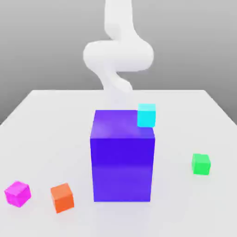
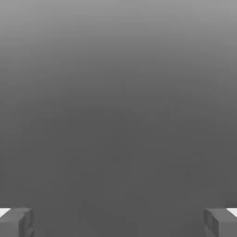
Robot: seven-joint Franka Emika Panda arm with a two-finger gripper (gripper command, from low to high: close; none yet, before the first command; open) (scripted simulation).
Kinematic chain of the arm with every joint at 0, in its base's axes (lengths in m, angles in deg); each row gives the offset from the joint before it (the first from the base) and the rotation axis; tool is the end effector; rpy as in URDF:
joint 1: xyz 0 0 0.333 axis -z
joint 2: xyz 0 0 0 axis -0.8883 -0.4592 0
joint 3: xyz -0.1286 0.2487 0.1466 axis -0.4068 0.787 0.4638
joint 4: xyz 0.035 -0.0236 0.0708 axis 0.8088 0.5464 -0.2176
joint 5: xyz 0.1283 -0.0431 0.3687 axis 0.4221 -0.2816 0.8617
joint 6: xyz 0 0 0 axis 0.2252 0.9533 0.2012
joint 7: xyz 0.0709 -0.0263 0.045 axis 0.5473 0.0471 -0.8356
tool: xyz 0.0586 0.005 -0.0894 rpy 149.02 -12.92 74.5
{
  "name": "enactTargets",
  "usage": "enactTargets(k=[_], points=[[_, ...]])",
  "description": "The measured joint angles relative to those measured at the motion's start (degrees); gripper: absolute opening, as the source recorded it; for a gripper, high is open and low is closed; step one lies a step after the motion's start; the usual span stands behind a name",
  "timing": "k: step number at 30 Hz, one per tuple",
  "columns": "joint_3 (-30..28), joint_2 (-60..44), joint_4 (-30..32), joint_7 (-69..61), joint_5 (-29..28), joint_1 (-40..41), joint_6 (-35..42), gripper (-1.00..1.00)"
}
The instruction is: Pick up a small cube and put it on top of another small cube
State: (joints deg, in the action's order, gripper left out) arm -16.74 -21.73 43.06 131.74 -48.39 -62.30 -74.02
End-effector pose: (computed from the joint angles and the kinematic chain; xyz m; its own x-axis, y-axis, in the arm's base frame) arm 0.3798 -0.0248 0.6737 0.5051 -0.7350 0.4523 -0.5479 -0.6780 -0.4900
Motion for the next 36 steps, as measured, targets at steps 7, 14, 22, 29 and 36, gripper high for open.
enactTargets(k=[7,14,22,29,36], points=[[-7.61,-14.70,2.63,-5.09,1.87,1.14,-6.00,0.00],[-14.70,-29.21,5.20,-11.49,5.67,2.99,-11.82,0.00],[-18.62,-46.18,8.05,-19.97,11.70,9.56,-18.26,0.00],[-15.82,-60.74,8.46,-26.72,17.55,16.59,-25.79,0.00],[-11.51,-66.08,7.20,-29.49,21.13,20.23,-29.73,-1.00]])
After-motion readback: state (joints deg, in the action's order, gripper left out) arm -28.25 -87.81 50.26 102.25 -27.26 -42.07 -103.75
